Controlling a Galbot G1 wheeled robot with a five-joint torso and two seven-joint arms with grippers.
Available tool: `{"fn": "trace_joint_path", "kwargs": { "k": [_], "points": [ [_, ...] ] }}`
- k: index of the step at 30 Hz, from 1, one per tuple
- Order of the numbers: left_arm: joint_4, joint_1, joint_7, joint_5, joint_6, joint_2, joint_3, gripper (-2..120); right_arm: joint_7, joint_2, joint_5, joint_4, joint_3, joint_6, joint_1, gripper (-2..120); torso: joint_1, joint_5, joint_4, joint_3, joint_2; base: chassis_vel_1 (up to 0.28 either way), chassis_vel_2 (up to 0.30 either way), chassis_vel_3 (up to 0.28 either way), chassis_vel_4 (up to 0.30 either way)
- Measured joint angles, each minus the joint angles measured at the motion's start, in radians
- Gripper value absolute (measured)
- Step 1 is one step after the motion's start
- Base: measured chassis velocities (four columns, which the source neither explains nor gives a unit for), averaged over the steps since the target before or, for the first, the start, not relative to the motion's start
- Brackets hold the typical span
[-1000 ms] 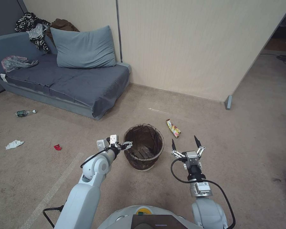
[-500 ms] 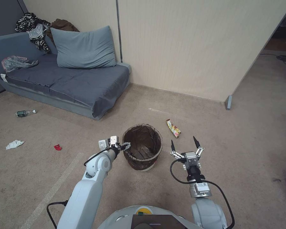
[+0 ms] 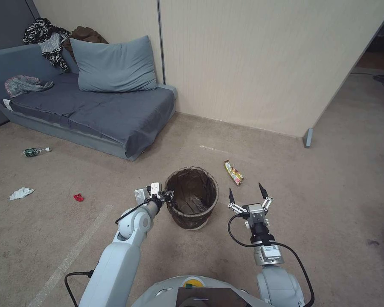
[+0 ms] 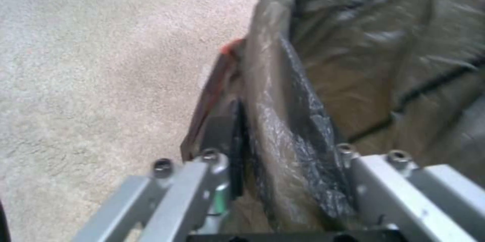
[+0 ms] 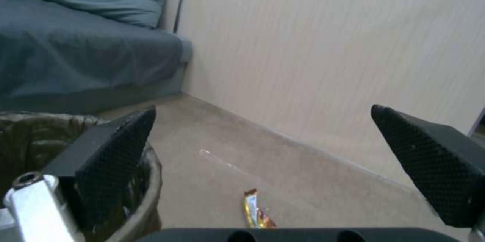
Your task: Pick up the trash bin, then pick up the garbage from the floor and place it into the trash bin.
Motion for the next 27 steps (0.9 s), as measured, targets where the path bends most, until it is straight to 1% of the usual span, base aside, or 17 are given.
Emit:
{"fn": "trace_joint_path", "kwargs": {
  "k": [1, 2, 3, 5, 27],
  "points": [
    [0.0, 0.002, 0.0, 0.003, 0.0, -0.001, 0.001, 17, 0.0, 0.0, 0.0, 0.0, 0.0, 0.0, 0.0, 100, 0.0, -0.0001, 0.0, 0.0, 0.0, 0.0, 0.0, 0.0, 0.0],
    [0.0, 0.005, 0.0, 0.008, 0.0, -0.003, 0.002, 10, -0.001, 0.0, 0.0, -0.001, -0.001, 0.0, 0.0, 100, 0.0, -0.0003, 0.0, 0.0, 0.0, 0.0, 0.0, 0.0, 0.0],
    [0.0, 0.005, 0.0, 0.008, 0.0, -0.003, 0.002, 10, -0.001, 0.0, 0.0, -0.001, -0.001, 0.0, 0.0, 100, 0.0, -0.0003, 0.0, 0.0, 0.0, 0.0, 0.0, 0.0, 0.0],
    [0.0, 0.011, -0.001, 0.015, 0.0, -0.003, 0.002, 4, -0.001, 0.0, 0.0, -0.001, -0.001, 0.0, 0.001, 100, 0.0, 0.0, 0.0001, 0.0, 0.0, 0.0, 0.0, 0.0, 0.0],
    [-0.006, 0.028, -0.007, 0.031, -0.001, -0.009, 0.001, 3, -0.002, 0.0, 0.0, -0.002, -0.002, 0.0, 0.002, 100, 0.0, -0.0006, -0.0003, 0.0, 0.0, 0.0, 0.0, 0.0, 0.0]
  ]
}}
